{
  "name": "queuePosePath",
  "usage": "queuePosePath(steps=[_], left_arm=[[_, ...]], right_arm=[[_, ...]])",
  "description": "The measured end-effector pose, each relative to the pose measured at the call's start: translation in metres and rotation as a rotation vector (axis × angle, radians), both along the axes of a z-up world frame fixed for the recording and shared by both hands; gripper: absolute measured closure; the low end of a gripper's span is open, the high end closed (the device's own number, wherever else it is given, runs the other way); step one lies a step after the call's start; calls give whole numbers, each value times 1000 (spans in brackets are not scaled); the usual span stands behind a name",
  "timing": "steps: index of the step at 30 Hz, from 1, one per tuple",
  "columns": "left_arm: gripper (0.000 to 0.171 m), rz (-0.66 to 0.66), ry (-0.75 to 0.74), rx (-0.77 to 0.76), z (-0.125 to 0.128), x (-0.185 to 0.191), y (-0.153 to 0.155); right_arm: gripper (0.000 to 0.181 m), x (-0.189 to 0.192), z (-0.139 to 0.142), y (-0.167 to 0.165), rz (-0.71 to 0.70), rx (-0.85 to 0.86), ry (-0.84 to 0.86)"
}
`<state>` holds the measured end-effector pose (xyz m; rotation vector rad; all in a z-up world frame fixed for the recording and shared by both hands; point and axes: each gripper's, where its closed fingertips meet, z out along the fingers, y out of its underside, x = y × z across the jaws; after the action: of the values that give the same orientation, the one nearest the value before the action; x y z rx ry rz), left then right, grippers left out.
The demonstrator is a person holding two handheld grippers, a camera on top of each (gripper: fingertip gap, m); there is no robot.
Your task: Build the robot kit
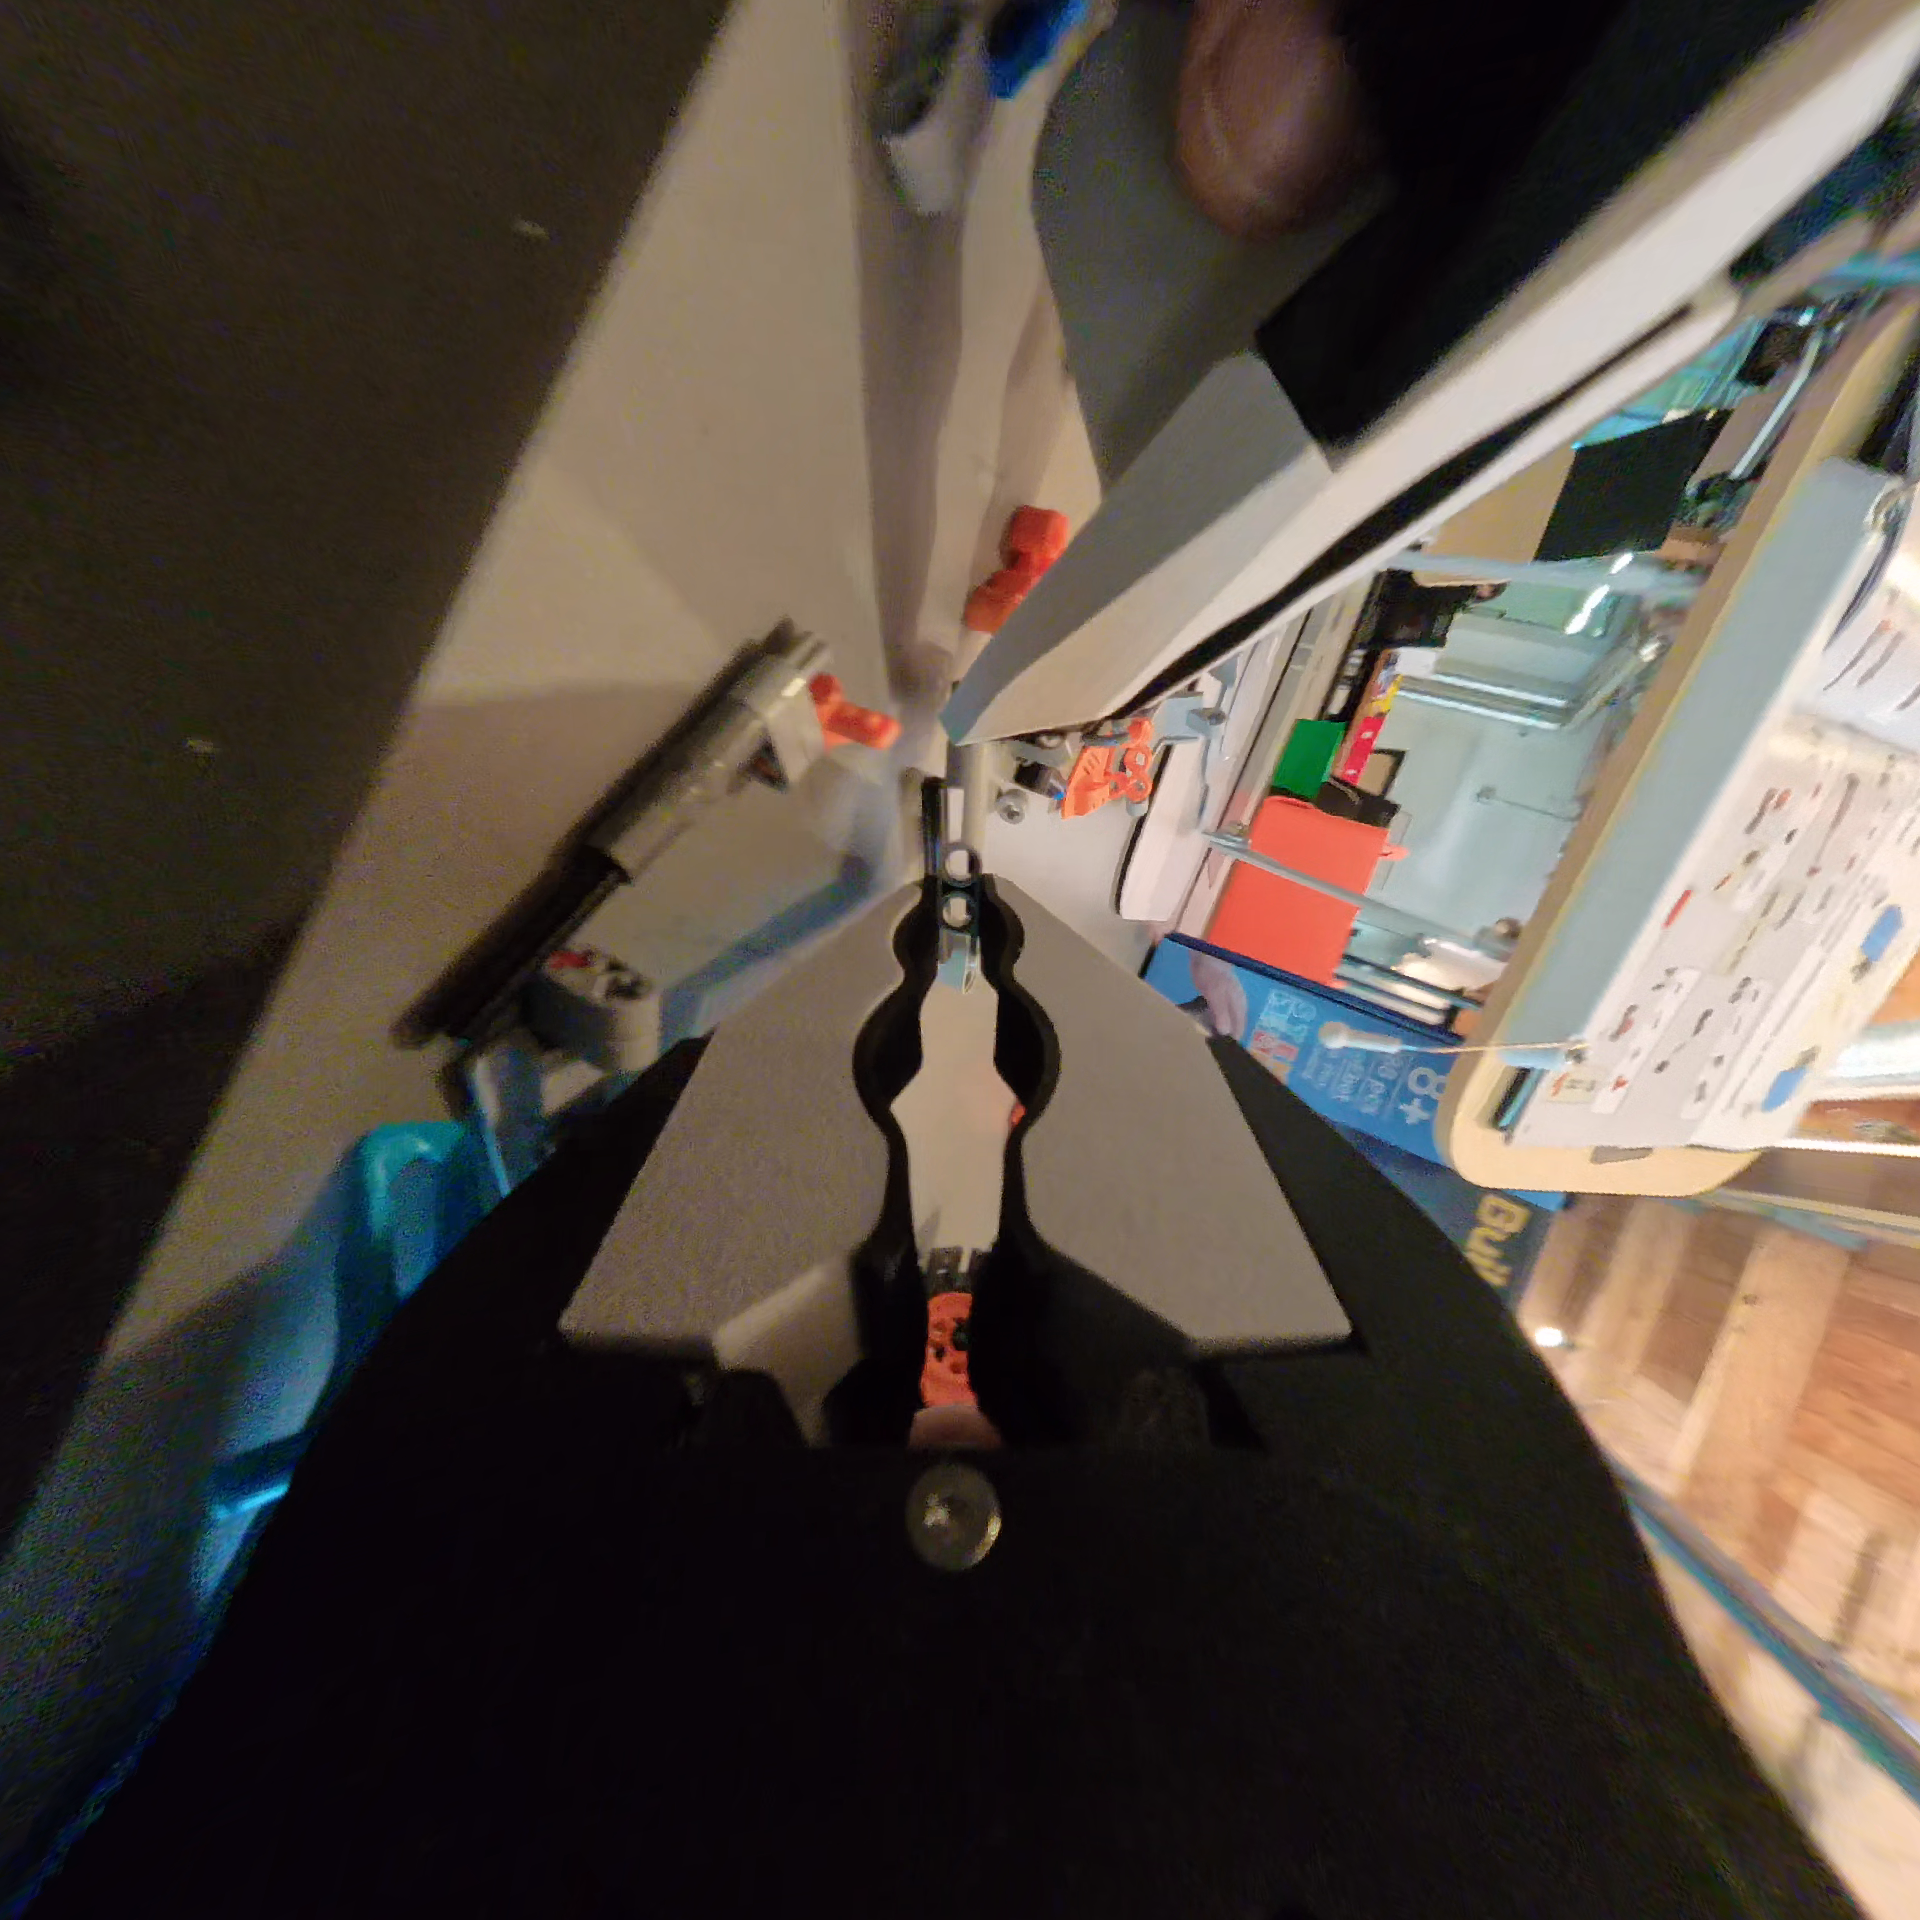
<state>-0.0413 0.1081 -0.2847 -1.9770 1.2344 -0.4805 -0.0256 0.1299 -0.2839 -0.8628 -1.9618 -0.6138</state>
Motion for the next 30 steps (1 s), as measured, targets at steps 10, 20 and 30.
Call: queuePosePath(steps=[10, 20, 30], left_arm=[[159, 5, 151, 568, 51, -8, 13], [158, -22, 246, 824, 73, -2, 9], [159, -60, 149, 795, 80, 2, 3]], right_arm=[[159, 0, 44, -6, -71, -791, 486], [172, -6, 76, -16, -67, -1401, 775], [179, -7, 87, -25, 61, -1338, 768]])
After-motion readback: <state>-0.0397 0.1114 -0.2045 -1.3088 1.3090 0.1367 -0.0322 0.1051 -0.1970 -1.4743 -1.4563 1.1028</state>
